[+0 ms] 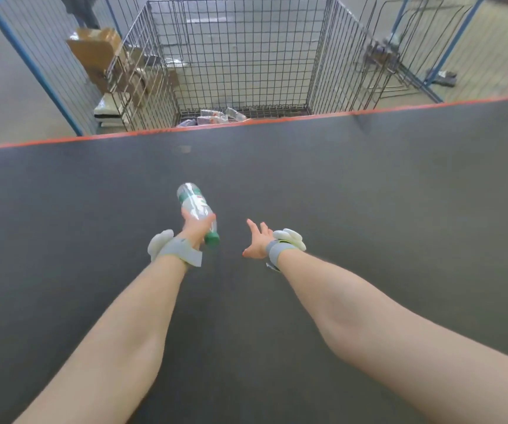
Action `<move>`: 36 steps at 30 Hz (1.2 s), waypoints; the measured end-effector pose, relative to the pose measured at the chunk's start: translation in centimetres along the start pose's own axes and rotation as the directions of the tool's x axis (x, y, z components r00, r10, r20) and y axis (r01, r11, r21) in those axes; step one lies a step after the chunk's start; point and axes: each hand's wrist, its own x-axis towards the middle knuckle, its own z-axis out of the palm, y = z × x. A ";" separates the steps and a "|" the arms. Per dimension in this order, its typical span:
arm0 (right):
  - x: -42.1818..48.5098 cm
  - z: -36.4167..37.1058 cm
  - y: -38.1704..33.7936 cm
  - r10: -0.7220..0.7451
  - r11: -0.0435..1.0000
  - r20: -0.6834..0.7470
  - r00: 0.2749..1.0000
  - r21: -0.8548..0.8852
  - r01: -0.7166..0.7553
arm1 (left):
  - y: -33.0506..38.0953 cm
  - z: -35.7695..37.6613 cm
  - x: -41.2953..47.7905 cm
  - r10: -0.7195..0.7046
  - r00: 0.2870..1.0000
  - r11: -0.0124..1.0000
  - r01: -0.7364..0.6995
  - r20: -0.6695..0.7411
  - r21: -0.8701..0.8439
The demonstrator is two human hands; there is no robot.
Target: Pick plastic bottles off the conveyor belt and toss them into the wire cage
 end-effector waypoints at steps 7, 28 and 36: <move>6.7 -14.6 -4.8 -0.044 0.976 -0.306 0.951 0.192 0.106 | 16.8 1.2 4.5 0.213 0.948 0.940 -0.265 0.239 0.214; 9.3 0.8 0.2 0.052 0.997 0.124 0.991 -0.060 -0.045 | -12.1 4.1 7.7 -0.221 0.943 0.215 -0.199 0.247 0.956; 6.9 -0.3 1.3 0.122 0.987 0.015 0.992 0.099 -0.123 | -6.3 3.3 6.4 0.007 0.929 0.382 -0.345 0.371 0.857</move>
